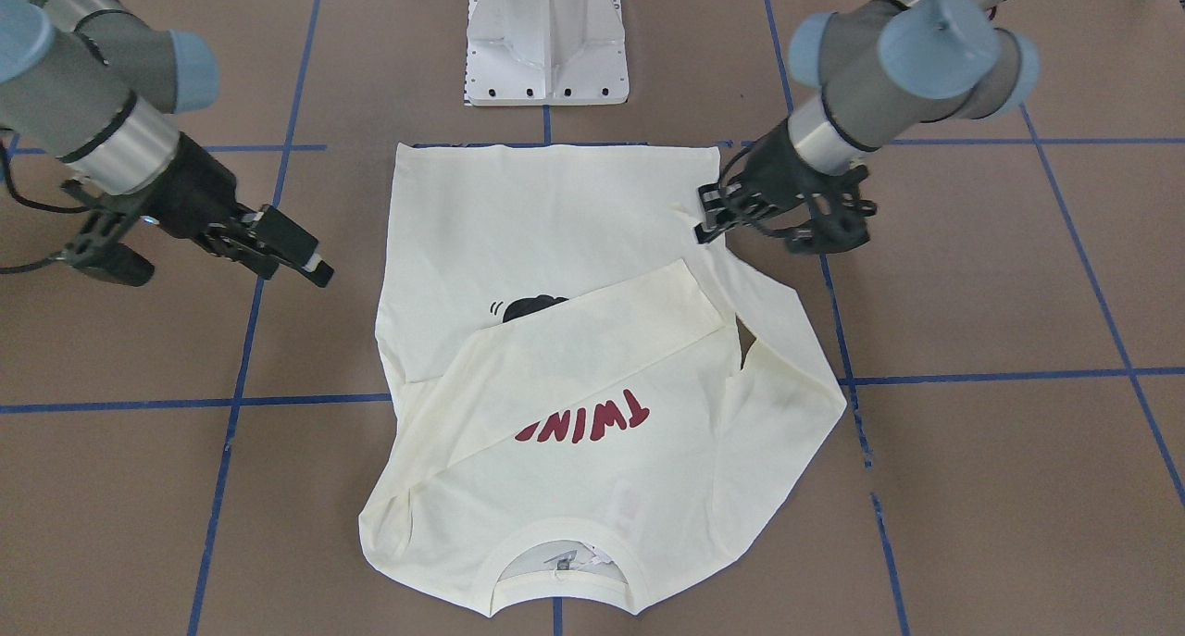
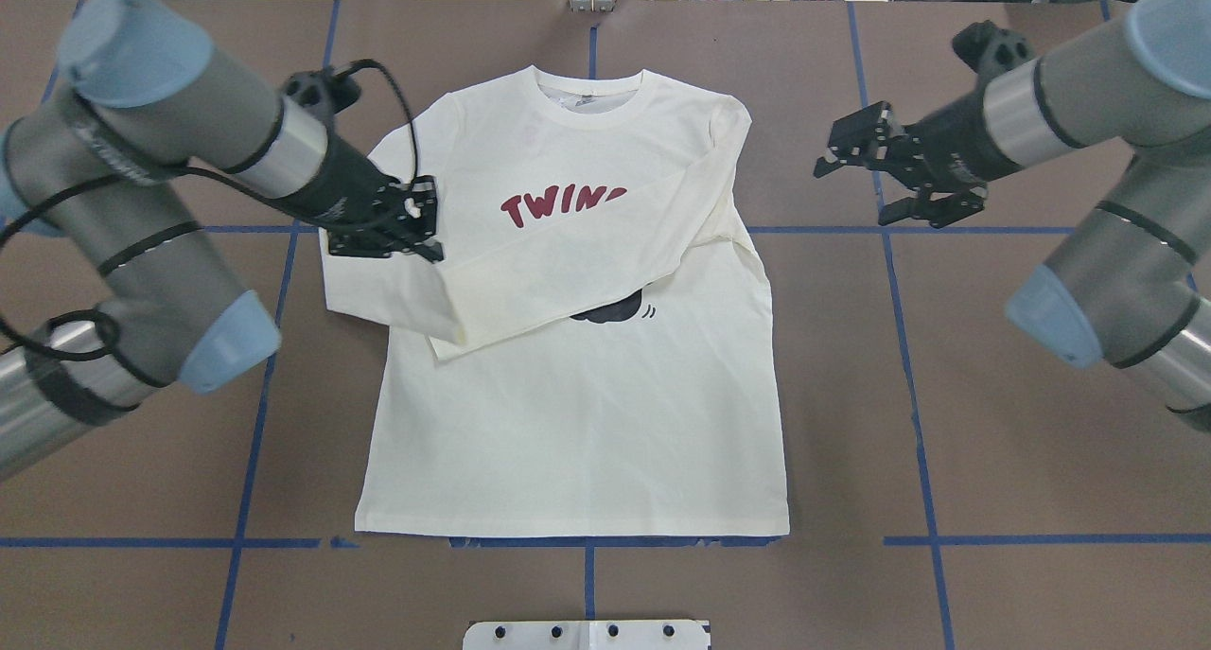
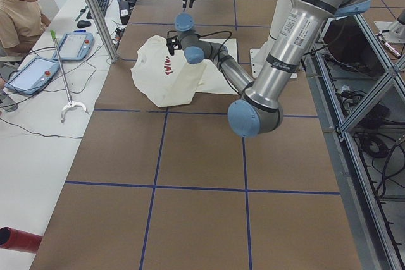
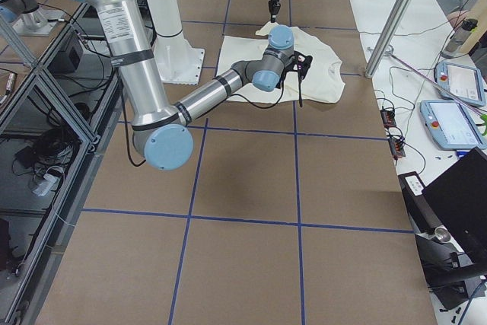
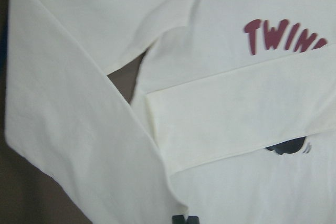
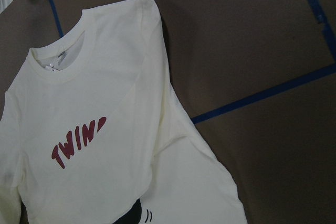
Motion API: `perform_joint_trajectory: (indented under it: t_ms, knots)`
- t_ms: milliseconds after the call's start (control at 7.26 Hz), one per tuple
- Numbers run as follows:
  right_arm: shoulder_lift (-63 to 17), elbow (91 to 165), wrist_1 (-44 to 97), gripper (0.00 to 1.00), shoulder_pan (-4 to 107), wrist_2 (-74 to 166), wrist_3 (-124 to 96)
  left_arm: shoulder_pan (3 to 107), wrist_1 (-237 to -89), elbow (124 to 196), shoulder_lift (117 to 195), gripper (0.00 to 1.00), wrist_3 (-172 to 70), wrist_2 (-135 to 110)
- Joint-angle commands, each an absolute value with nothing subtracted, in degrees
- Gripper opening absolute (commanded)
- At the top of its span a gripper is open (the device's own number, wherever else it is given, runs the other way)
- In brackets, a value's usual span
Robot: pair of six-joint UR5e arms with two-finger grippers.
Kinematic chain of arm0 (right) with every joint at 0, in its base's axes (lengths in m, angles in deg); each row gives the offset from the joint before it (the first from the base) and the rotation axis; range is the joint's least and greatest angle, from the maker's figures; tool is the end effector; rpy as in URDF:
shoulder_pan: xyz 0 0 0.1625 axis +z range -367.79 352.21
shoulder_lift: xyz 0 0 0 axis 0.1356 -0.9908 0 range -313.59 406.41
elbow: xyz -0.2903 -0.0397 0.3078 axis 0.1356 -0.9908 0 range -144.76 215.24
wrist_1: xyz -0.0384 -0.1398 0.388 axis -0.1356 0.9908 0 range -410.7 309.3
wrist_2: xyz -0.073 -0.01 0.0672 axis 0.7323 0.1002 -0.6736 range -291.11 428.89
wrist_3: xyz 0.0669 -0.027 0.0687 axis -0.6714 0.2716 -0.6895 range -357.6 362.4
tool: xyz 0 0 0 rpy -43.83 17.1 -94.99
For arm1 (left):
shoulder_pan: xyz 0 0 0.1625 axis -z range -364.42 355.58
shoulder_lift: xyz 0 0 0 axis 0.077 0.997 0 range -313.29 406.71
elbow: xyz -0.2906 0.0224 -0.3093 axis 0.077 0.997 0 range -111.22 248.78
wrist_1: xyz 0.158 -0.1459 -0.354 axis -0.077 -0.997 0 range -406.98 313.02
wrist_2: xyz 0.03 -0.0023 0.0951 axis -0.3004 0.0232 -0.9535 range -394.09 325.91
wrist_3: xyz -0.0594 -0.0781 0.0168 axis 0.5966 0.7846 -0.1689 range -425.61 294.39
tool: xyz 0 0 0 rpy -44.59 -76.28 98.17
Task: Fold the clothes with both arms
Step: 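Fold the other sleeve across the chest with the left gripper while the right gripper withdraws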
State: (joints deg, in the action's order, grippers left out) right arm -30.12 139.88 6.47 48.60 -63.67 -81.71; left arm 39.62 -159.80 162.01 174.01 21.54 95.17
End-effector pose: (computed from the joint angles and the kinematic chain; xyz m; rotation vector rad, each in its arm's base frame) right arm -0.2537 -0.5007 0.3394 -0.0499 -1.2124 0.3770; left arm 0.4322 -0.5158 0.1911 -0.1398 1.2119 -0.2494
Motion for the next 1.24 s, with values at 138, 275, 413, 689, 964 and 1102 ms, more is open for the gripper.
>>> perform_joint_trajectory:
  t_ms: [138,275,413,689,964,1102]
  knots:
    - [-39.18,145.09,6.17,1.0,52.24,-66.11,-73.89,31.67,-168.81,130.36,202.51,0.0,28.58,84.71]
    - [-39.46,145.45,6.25,1.0,52.32,-66.02,-73.89,27.44,-173.67,128.04,202.8,0.0,29.48,75.69]
    - [-39.63,145.45,6.25,1.0,52.15,-66.02,-73.98,26.27,-177.11,126.8,202.1,0.8,29.23,73.69]
    - [-39.37,145.45,6.25,1.0,51.97,-65.32,-73.98,27.13,-175.84,141.45,194.67,0.98,29.58,74.28]
    - [-36.74,146.76,6.34,1.0,42.88,-58.17,-81.22,30.62,-169.87,158.54,181.42,0.98,29.49,78.83]
    - [-37.08,147.64,6.34,1.0,36.13,-52.45,-86.41,34.39,-168.72,162.69,175.44,0.97,27.23,84.25]
